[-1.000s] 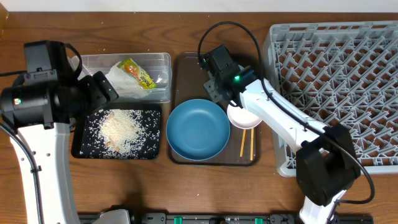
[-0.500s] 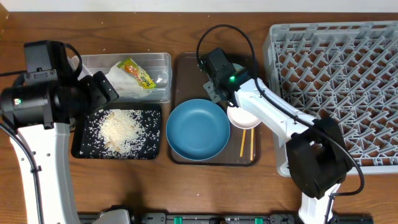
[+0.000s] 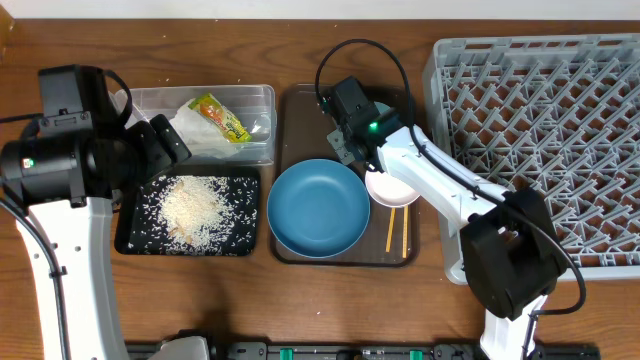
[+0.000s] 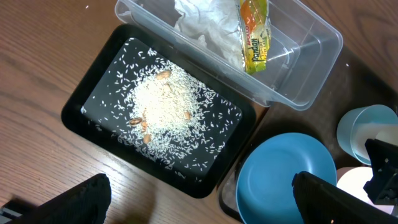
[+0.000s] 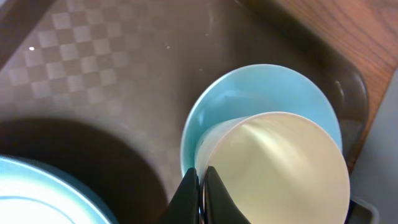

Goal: Sort waste into correct bins and load items into the dishwasher rack
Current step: 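Lift the white cup and carry it right over the dish rack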

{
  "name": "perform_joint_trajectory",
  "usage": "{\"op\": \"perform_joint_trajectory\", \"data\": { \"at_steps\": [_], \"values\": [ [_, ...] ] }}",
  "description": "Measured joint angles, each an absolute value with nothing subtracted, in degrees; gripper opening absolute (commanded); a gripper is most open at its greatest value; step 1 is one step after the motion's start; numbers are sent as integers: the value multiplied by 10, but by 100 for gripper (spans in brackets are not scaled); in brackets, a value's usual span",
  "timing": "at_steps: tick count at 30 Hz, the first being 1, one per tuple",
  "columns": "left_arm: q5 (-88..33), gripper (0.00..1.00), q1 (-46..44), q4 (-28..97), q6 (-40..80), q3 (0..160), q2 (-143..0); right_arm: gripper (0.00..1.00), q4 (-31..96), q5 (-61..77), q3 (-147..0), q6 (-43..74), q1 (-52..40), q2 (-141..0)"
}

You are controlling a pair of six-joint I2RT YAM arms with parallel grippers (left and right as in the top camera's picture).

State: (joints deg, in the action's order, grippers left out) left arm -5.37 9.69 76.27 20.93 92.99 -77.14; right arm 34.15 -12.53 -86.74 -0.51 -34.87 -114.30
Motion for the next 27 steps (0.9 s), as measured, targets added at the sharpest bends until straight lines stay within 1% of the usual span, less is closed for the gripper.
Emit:
{"op": "perform_joint_trajectory", "data": {
  "at_steps": [9,16,19,22,27],
  "values": [
    [-54,96,97,763,209,930,-771,1,340,-204,-867,-14,-349,-1143],
    [-54,96,97,763,209,930,-771,1,346,-187,-867,-41,-348,-1096],
    [-54,96,97,763,209,930,-771,1,354,-147,-867,-45,-340,-1044],
    [-53,96,97,763,209,930,-771,1,373,-81,-871,-47,-302,-982],
    [-53,96,97,763,209,930,-771,1,395,67,-882,-49,-181,-924]
  ]
}}
